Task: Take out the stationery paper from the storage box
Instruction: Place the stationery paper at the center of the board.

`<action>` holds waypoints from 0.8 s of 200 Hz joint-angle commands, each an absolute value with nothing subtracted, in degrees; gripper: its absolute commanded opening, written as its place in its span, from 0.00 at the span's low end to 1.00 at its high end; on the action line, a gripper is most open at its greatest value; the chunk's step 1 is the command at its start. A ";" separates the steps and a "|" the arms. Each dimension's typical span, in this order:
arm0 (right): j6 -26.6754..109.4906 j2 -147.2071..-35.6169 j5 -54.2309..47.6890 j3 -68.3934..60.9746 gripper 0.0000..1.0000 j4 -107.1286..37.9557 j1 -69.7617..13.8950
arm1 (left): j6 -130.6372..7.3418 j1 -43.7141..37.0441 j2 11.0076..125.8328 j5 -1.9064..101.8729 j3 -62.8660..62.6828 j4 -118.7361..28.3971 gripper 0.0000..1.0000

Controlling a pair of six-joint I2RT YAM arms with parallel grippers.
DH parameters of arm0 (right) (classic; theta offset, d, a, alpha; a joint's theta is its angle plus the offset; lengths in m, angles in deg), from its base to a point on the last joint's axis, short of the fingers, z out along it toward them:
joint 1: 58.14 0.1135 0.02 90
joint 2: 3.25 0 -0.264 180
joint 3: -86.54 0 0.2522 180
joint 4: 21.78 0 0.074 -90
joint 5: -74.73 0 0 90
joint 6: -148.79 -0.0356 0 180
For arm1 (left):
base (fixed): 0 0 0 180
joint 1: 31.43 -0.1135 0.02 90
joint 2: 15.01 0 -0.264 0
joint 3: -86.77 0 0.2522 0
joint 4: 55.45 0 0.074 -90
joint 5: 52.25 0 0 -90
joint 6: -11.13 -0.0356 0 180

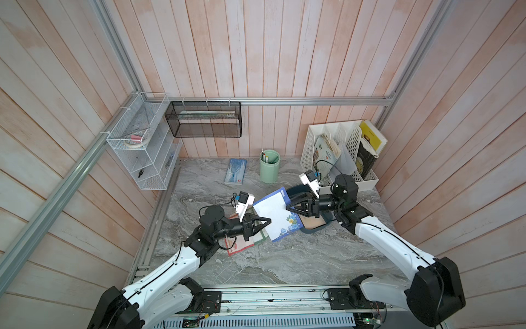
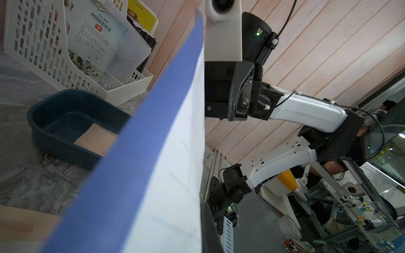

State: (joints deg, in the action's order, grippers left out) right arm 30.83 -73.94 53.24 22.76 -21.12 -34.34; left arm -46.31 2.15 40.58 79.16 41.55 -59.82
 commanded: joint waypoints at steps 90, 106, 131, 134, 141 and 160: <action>45.69 -88.37 -12.25 10.35 0.57 -64.55 -36.69 | -45.04 -3.02 35.53 59.86 47.38 -37.83 0.00; 45.80 -92.72 -18.20 9.44 0.57 -66.79 -36.66 | -44.32 -3.85 35.89 56.99 47.52 -34.93 0.00; 45.98 -99.07 -22.48 7.04 0.58 -69.28 -36.69 | -43.42 -6.41 37.35 56.12 47.95 -33.02 0.00; 45.96 -99.55 -22.79 6.84 0.58 -69.28 -36.69 | -43.37 -6.61 37.59 56.09 48.03 -32.95 0.00; 45.94 -100.46 -23.71 6.54 0.59 -68.78 -36.69 | -43.25 -7.03 37.86 55.94 48.05 -32.78 0.00; 45.73 -102.68 -25.11 5.78 0.63 -67.84 -36.80 | -42.98 -7.48 38.57 54.87 47.88 -31.76 0.00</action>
State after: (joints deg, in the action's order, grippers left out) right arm 45.30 -101.00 -18.47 8.60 -65.84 -36.64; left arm -43.67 -6.79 37.81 57.26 47.32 -34.31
